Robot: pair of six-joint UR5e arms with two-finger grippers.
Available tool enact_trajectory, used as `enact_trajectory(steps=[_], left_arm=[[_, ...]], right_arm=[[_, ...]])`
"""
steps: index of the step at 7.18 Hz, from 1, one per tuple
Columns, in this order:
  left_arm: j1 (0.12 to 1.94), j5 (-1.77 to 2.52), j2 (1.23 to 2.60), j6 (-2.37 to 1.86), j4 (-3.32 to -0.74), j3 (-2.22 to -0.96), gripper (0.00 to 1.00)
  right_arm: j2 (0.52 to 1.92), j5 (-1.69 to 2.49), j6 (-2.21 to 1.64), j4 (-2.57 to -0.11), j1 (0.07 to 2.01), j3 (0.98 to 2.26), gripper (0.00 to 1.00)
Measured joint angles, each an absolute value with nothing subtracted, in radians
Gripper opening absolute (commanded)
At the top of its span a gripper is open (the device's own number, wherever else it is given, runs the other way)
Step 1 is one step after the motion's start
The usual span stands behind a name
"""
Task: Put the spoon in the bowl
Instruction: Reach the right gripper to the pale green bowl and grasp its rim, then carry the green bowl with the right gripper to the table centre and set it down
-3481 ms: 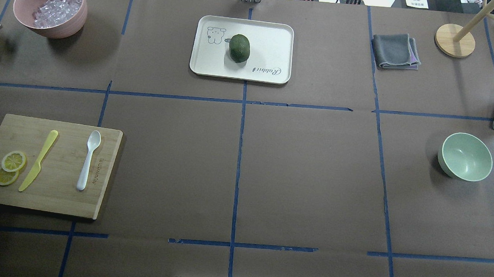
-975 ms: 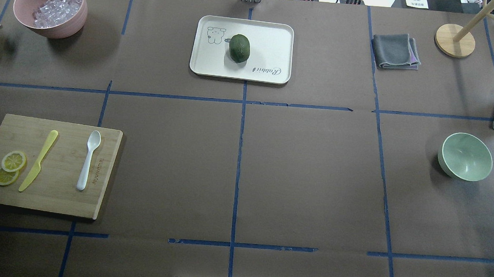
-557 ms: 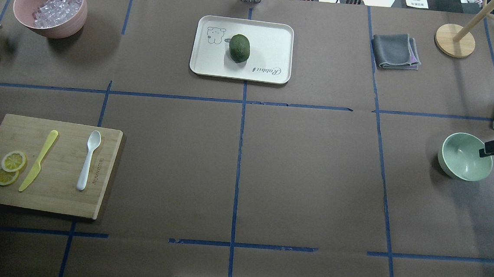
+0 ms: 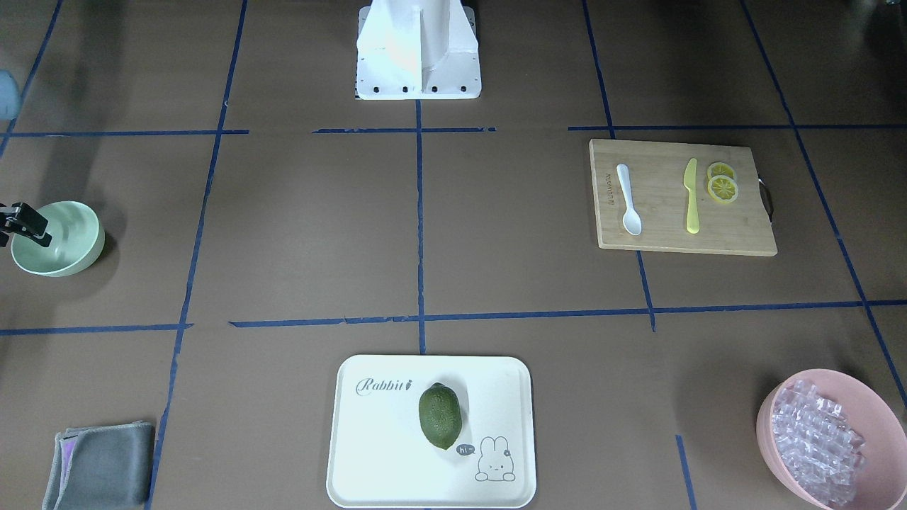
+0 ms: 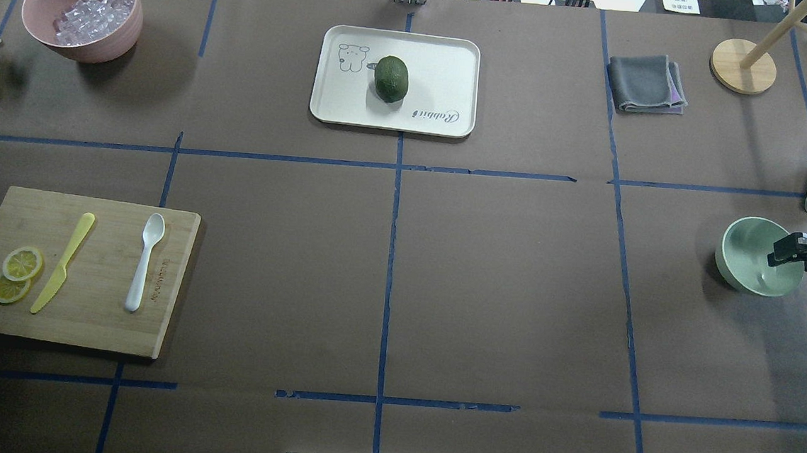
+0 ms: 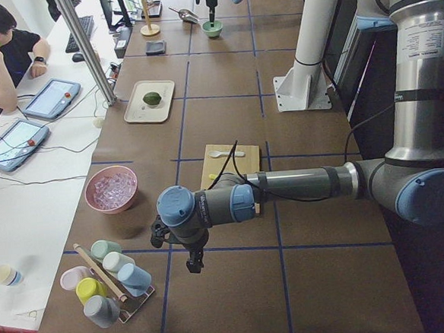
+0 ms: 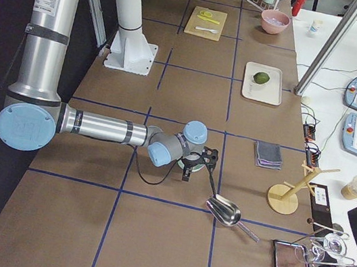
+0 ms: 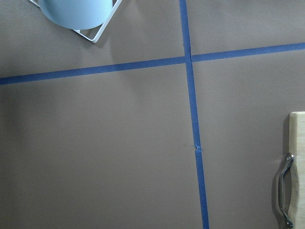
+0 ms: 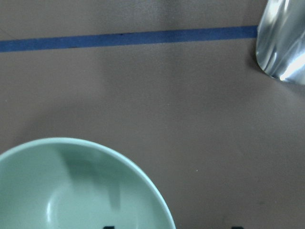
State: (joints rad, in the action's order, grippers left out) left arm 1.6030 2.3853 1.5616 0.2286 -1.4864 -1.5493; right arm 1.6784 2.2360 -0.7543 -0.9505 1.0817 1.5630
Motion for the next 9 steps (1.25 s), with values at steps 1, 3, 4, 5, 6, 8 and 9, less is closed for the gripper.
enact_trajectory(steps=[1, 3, 4, 5, 6, 8, 9], left_arm=[[1.603, 2.385, 1.562, 0.229, -1.486, -1.549, 1.00], [1.603, 2.386, 1.563, 0.227, -1.486, -1.550, 1.00], [1.603, 2.387, 1.563, 0.224, -1.486, -1.552, 1.00], [1.603, 2.387, 1.562, 0.223, -1.486, -1.554, 1.00], [1.603, 2.387, 1.562, 0.223, -1.486, -1.556, 1.00], [1.603, 2.387, 1.562, 0.222, -1.487, -1.559, 1.00], [1.603, 2.388, 1.562, 0.217, -1.487, -1.561, 1.00]], right_arm=[[1.676, 2.239, -0.761, -0.950, 1.082, 1.564, 0.00], [1.679, 2.252, -0.766, -0.950, 1.084, 1.571, 0.00], [1.680, 2.283, -0.770, -0.950, 1.099, 1.581, 0.00], [1.676, 2.353, -0.776, -0.952, 1.139, 1.604, 0.00], [1.668, 2.422, -0.787, -0.963, 1.177, 1.646, 0.00], [1.568, 2.465, -0.917, -1.070, 1.188, 1.761, 0.00], [1.498, 2.457, -0.996, -1.152, 1.148, 1.819, 0.00]])
